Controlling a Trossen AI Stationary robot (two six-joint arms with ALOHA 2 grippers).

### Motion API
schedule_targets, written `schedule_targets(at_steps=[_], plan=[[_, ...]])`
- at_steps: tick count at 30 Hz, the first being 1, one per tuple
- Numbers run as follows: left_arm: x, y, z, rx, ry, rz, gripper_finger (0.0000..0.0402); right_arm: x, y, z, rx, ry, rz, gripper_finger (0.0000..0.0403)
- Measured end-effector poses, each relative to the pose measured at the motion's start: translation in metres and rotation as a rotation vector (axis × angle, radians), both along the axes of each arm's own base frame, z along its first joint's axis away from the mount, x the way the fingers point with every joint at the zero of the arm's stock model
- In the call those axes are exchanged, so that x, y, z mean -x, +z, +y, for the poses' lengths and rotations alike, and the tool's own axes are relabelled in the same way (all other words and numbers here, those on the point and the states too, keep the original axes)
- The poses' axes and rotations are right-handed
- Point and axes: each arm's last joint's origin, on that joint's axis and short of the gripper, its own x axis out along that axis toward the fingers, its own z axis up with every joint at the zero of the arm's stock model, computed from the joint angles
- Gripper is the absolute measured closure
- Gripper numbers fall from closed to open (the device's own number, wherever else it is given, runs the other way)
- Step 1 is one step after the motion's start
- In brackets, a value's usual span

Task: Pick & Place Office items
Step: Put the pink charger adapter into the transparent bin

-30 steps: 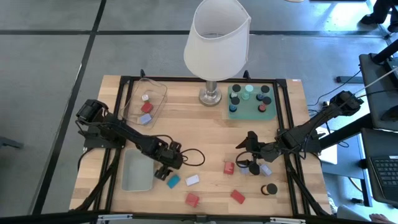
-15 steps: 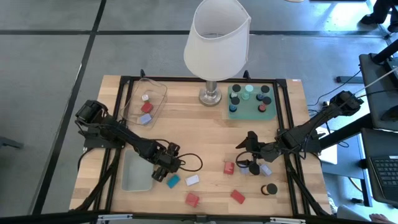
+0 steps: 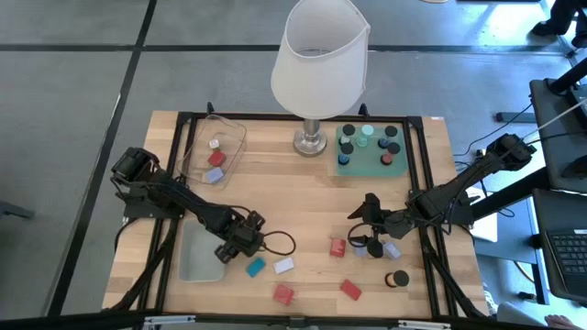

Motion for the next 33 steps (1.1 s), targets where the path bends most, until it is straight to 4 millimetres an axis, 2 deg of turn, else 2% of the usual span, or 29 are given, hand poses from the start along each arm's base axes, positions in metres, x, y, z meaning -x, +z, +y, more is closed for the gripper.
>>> schedule_targets(at_steps=[6,14,18,21,24,27,33], plan=[[-0.001,0.000,0.003,-0.023,-0.009,-0.001,0.0126,0.000,0.000,0.000,0.000,0.000,0.000,0.0064],[-0.001,0.000,0.003,-0.020,0.039,-0.006,0.0215,0.000,0.000,0.000,0.000,0.000,0.000,0.0064],[-0.001,0.000,0.003,-0.037,0.126,-0.028,0.0215,0.000,0.000,0.000,0.000,0.000,0.000,0.0064],[-0.006,0.005,0.005,-0.124,0.282,-0.117,0.0215,0.000,0.000,0.000,0.000,0.000,0.000,0.0064],[-0.014,0.018,0.008,-0.217,0.534,-0.276,0.0215,0.000,0.000,0.000,0.000,0.000,0.000,0.0064],[-0.025,0.039,0.013,-0.307,0.732,-0.433,0.0215,0.000,0.000,0.000,0.000,0.000,0.000,0.0064],[-0.037,0.093,0.033,-0.481,0.946,-0.564,0.0213,0.000,0.000,0.000,0.000,0.000,0.000,0.0064]])
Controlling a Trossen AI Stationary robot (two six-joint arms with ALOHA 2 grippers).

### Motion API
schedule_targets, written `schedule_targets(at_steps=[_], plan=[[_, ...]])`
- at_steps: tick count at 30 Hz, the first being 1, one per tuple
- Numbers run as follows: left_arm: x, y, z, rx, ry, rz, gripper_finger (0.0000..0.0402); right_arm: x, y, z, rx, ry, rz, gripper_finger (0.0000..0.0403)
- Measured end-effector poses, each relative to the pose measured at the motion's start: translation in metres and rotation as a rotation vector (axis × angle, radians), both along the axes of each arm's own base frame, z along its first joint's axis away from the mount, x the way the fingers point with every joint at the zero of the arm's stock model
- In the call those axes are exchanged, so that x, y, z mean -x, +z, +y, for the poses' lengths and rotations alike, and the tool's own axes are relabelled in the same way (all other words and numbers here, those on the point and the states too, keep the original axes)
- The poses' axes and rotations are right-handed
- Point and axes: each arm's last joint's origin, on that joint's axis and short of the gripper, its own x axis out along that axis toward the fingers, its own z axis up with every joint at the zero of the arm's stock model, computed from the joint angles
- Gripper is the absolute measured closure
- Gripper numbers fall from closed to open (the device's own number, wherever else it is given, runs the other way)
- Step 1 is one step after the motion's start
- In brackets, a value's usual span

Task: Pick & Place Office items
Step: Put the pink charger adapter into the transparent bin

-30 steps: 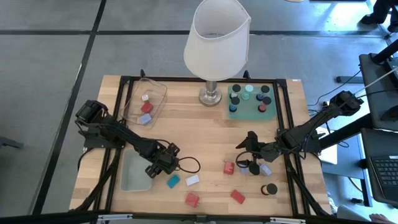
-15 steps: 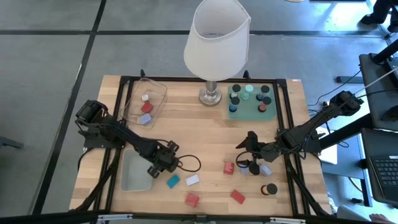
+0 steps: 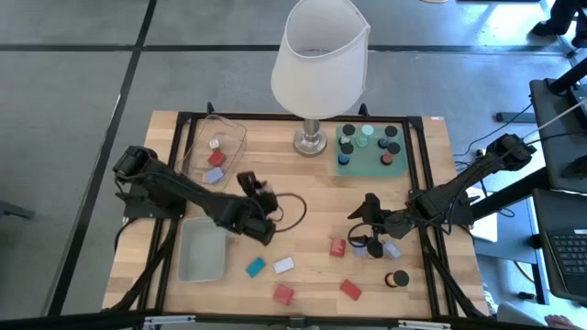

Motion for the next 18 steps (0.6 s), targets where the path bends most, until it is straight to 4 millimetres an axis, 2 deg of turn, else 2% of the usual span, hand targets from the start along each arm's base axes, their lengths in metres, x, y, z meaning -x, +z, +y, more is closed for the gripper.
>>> schedule_targets(at_steps=[3,5,10,15,18], plan=[[0.005,0.018,0.024,-0.037,0.099,0.094,0.0213,0.000,0.000,0.000,0.000,0.000,0.000,0.0064],[0.014,0.026,0.045,-0.002,0.191,0.146,0.0213,0.000,0.000,0.000,0.000,0.000,0.000,0.0064],[0.049,0.040,0.096,0.066,0.424,0.168,0.0213,0.000,0.000,0.000,0.000,0.000,-0.001,0.0064],[0.096,0.048,0.135,0.161,0.605,0.070,0.0213,0.000,0.001,0.000,-0.004,0.000,-0.005,0.0064],[0.122,0.040,0.151,0.280,0.712,-0.070,0.0213,0.000,0.001,0.000,-0.004,0.000,-0.006,0.0064]])
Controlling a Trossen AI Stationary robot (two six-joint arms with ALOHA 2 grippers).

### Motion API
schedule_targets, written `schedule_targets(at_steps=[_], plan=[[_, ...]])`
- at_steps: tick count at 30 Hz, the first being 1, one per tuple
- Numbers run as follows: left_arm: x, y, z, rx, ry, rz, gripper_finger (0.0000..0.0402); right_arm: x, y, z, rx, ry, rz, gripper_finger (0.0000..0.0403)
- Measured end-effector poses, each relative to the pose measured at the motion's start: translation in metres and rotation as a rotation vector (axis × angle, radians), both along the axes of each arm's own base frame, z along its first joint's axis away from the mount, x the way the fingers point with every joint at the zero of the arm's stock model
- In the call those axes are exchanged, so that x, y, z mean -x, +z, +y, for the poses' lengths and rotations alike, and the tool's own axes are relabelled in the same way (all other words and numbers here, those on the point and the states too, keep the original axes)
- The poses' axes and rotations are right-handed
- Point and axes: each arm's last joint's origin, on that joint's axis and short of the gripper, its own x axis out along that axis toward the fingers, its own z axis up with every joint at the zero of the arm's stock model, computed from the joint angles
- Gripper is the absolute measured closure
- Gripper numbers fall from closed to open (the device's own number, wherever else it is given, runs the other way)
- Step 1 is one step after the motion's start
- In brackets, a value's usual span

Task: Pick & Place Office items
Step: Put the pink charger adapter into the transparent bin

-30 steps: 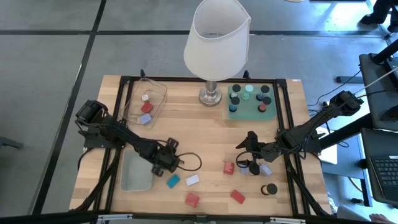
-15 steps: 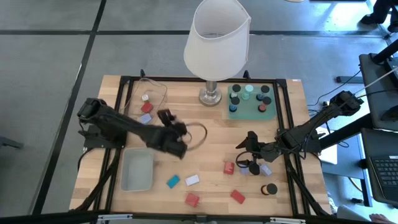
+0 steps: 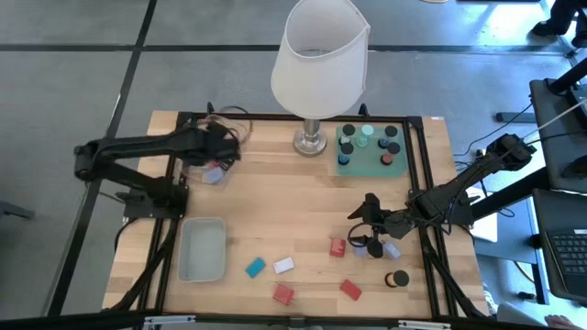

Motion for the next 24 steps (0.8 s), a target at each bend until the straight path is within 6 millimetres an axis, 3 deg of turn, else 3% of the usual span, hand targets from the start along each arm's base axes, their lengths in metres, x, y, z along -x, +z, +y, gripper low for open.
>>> schedule_targets(at_steps=[4,9,24], plan=[[0.020,-0.026,0.008,0.056,0.046,-0.130,0.0213,0.000,0.000,0.000,0.000,0.000,0.000,0.0064],[0.030,-0.051,0.012,0.125,0.041,-0.167,0.0213,0.000,0.000,0.000,0.000,0.000,0.000,0.0064],[0.039,-0.083,0.019,0.227,0.038,-0.156,0.0205,0.000,0.000,0.000,0.000,0.000,0.000,0.0064]])
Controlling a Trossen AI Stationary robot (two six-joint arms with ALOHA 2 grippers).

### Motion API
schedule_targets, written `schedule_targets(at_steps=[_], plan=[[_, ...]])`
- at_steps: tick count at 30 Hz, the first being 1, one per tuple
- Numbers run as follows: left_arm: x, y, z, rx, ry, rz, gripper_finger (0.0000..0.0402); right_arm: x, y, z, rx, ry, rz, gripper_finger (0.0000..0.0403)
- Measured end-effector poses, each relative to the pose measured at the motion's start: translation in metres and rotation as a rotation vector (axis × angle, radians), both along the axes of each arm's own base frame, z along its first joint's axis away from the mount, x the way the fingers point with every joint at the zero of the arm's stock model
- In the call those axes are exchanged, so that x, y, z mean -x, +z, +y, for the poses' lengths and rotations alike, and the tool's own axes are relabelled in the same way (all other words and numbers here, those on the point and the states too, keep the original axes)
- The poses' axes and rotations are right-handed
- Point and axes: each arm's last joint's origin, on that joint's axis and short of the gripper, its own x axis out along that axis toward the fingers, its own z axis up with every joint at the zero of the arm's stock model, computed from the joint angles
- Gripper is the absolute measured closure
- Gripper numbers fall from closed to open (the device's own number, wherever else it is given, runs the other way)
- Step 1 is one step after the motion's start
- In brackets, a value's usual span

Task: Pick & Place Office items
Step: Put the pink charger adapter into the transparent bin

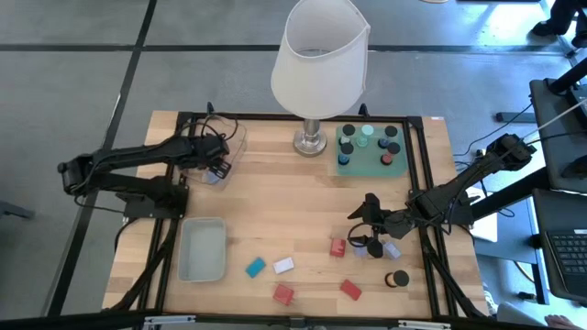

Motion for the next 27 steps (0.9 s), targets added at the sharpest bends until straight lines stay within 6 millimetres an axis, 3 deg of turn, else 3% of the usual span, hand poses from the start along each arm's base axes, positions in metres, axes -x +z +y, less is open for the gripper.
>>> schedule_targets(at_steps=[10,27], plan=[[-0.0039,0.0024,0.0106,-0.103,-0.014,-0.026,0.0199,0.0000,0.0000,0.0000,0.000,0.000,0.000,0.0064],[-0.0044,0.0025,0.0108,-0.107,-0.014,-0.030,0.0191,0.0000,0.0000,0.0000,0.000,0.000,0.000,0.0064]])
